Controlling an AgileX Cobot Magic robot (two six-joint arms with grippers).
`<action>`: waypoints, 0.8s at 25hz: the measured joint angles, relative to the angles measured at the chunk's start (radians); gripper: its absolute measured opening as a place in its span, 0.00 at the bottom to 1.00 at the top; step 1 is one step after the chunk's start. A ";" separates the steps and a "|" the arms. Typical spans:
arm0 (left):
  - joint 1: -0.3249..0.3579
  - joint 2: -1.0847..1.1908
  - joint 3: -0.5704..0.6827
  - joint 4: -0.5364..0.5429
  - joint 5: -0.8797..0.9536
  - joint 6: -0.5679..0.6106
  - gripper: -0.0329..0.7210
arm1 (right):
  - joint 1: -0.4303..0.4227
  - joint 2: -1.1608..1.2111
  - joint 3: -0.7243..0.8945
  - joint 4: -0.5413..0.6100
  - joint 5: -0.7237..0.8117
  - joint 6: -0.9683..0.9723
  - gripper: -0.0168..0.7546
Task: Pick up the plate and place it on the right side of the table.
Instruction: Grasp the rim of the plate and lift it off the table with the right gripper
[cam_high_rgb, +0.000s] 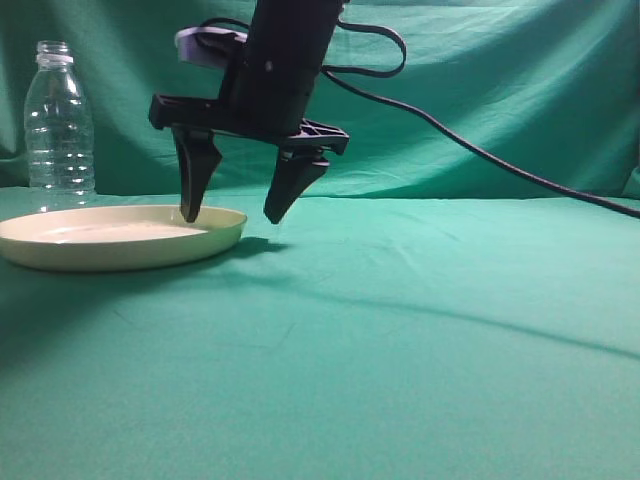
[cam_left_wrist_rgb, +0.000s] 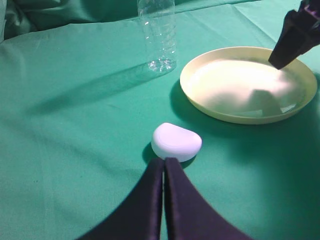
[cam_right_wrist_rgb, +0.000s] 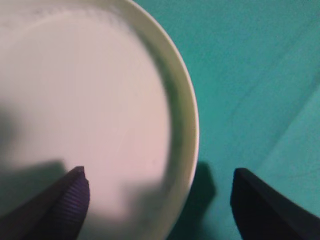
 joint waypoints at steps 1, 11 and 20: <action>0.000 0.000 0.000 0.000 0.000 0.000 0.04 | 0.000 0.008 -0.001 -0.012 -0.007 0.004 0.71; 0.000 0.000 0.000 0.000 0.000 0.000 0.04 | 0.000 0.049 -0.007 -0.072 -0.038 0.008 0.41; 0.000 0.000 0.000 0.000 0.000 0.000 0.04 | 0.000 0.050 -0.060 -0.119 0.016 0.066 0.02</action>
